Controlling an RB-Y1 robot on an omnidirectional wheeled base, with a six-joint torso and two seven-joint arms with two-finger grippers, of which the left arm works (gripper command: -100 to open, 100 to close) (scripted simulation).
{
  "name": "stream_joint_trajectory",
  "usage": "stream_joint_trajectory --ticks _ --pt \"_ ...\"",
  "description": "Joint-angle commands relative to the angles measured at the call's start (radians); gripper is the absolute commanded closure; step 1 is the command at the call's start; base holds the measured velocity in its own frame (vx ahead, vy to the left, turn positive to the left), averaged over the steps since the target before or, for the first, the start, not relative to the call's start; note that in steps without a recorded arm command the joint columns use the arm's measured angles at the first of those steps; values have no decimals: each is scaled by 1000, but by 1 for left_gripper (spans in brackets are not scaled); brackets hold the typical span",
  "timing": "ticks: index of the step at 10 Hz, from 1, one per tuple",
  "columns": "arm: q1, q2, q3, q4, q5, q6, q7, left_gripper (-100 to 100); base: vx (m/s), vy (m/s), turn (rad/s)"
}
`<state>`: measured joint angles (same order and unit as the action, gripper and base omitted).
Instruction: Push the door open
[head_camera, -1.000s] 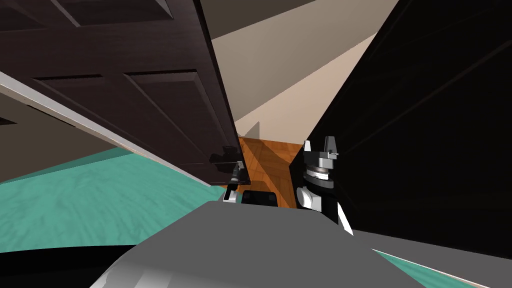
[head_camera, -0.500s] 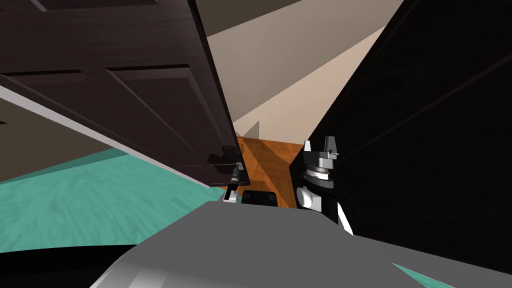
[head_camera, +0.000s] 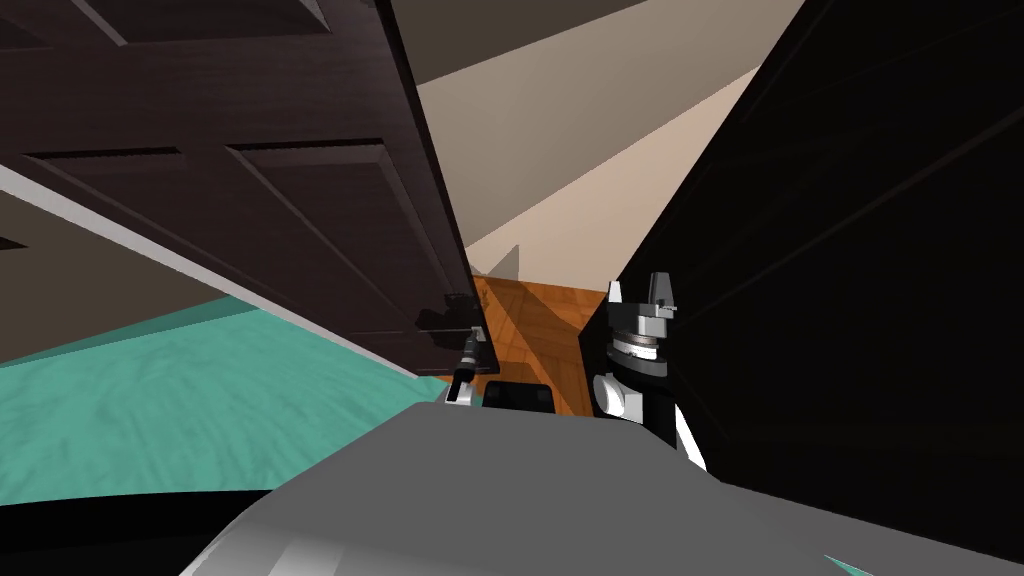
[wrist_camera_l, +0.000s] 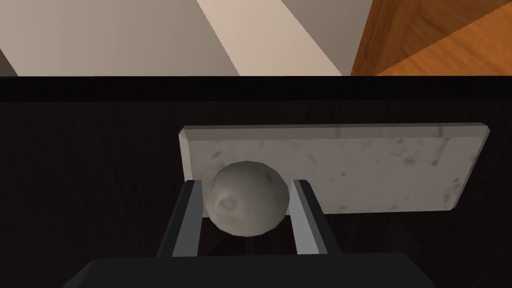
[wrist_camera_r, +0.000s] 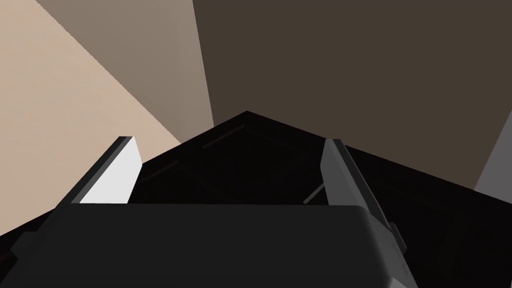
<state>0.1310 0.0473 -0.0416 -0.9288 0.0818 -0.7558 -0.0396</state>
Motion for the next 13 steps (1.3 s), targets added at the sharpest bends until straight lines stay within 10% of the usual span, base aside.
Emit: stream_joint_trajectory --ticks 1,10,11,13 --pt "-9 13 18 -5 7 -1 -4 100 173 -16 37" --pt "-32 42 119 15 53 5 -28 100 195 -35 64" --pt "-30 31 108 18 54 4 -26 -100 -92 -74 114" --pt "-26 23 109 9 59 9 -24 -100 -242 -144 30"
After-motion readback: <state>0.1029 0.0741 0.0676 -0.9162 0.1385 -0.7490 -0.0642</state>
